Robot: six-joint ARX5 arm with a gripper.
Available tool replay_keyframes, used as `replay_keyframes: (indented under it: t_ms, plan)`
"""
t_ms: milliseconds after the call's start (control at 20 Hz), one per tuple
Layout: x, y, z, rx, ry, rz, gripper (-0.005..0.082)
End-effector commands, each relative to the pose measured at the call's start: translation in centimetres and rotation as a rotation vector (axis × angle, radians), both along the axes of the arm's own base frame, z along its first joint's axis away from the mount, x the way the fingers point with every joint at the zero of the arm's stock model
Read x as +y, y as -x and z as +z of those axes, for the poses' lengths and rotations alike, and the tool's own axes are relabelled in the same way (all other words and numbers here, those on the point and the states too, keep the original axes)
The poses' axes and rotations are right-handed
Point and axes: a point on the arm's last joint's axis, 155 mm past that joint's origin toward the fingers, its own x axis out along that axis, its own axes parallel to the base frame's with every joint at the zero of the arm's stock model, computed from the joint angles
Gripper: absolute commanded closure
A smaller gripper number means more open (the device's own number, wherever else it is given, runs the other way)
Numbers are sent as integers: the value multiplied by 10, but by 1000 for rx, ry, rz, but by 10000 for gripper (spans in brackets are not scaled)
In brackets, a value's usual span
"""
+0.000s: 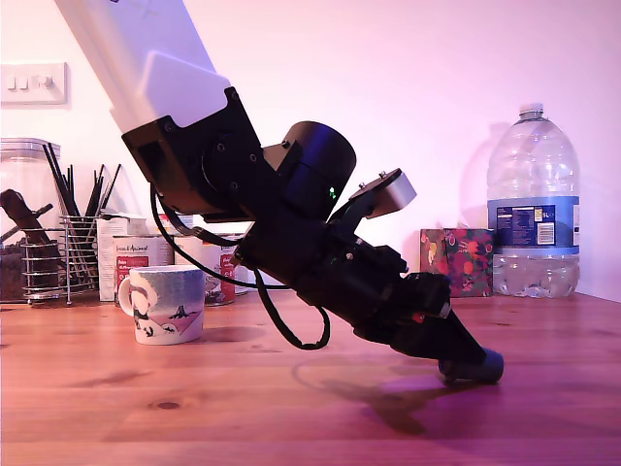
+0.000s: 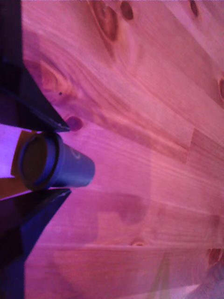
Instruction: Pick up the coffee capsules from the table one by one and drop them inside the nearest coffee cup
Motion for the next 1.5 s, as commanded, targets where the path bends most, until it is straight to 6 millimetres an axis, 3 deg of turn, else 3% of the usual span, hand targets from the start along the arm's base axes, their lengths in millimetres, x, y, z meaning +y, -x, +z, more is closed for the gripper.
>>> replay_keyframes:
  t_ms: [0, 200, 400, 700, 950, 1200, 1450]
  plan:
    - [1, 6, -17, 25, -22, -10, 554]
    - [0, 5, -1, 28, -3, 3, 554]
    - [3, 4, 31, 6, 10, 15, 554]
    - [26, -9, 70, -35, -43, 148, 554]
    - [61, -24, 105, -42, -74, 296, 554]
    - [109, -50, 123, -39, -95, 467, 554]
    - [162, -59, 127, -55, -95, 591, 554]
